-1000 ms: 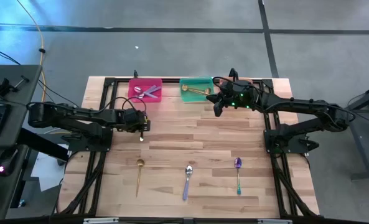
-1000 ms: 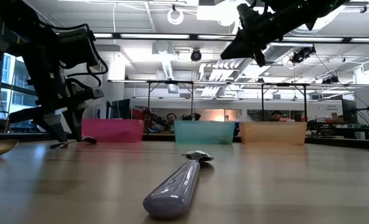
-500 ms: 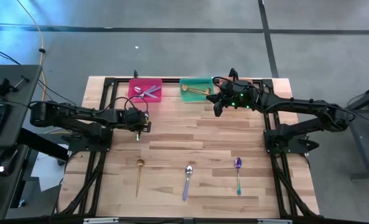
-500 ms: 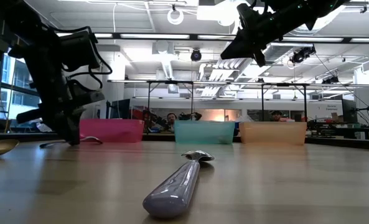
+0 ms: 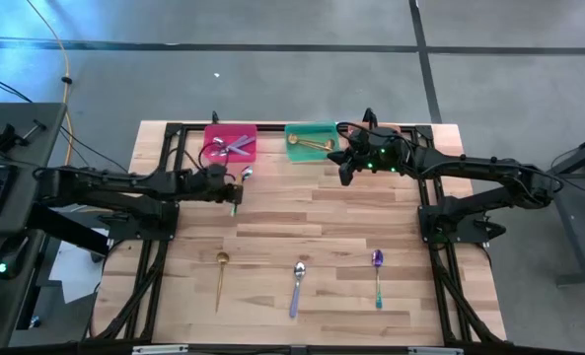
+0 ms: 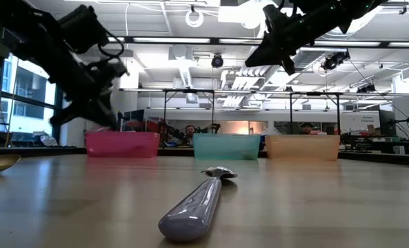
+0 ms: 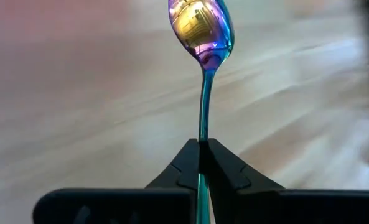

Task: Sort silverware by color (type)
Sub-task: Put the left silver spoon into the orange bin

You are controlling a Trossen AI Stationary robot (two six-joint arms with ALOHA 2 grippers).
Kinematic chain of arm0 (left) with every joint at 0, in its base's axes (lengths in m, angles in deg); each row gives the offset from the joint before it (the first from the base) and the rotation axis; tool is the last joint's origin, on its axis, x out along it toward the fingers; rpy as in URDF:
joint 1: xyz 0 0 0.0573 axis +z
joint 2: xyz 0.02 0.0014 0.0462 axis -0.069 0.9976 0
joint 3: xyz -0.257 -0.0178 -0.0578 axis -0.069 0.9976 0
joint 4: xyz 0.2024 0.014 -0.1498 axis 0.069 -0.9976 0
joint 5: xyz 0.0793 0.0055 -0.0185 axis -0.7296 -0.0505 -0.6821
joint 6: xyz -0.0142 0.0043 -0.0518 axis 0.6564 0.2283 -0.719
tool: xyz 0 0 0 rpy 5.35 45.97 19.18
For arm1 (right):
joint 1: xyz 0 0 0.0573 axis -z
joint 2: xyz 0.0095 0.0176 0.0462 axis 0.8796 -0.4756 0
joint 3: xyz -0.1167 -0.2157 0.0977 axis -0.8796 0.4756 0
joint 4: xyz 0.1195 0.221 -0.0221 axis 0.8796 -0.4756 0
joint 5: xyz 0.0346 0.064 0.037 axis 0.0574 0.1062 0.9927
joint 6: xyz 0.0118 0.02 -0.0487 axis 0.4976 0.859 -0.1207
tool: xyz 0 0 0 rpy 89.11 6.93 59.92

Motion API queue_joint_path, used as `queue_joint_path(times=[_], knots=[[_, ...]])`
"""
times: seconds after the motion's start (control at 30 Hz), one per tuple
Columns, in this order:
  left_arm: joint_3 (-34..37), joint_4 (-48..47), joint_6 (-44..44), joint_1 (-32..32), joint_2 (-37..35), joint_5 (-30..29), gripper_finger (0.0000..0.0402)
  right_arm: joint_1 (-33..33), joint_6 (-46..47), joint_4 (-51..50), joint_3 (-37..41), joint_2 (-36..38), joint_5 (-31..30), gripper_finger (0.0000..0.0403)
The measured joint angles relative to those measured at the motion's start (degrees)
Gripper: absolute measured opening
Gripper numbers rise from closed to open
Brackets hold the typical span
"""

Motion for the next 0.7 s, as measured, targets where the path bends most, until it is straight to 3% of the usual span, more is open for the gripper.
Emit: queue_joint_path(times=[0.43,0.7], knots=[[-0.1,33.7,8.2,0.2,-0.1,0.4,0.0002,-0.7,8.7,4.0,0.0,-1.3,7.0,0.0004],[-0.2,48.4,11.1,0.2,3.9,7.1,0.0001,-3.4,18.6,21.6,0.0,-8.2,9.5,0.0081]])
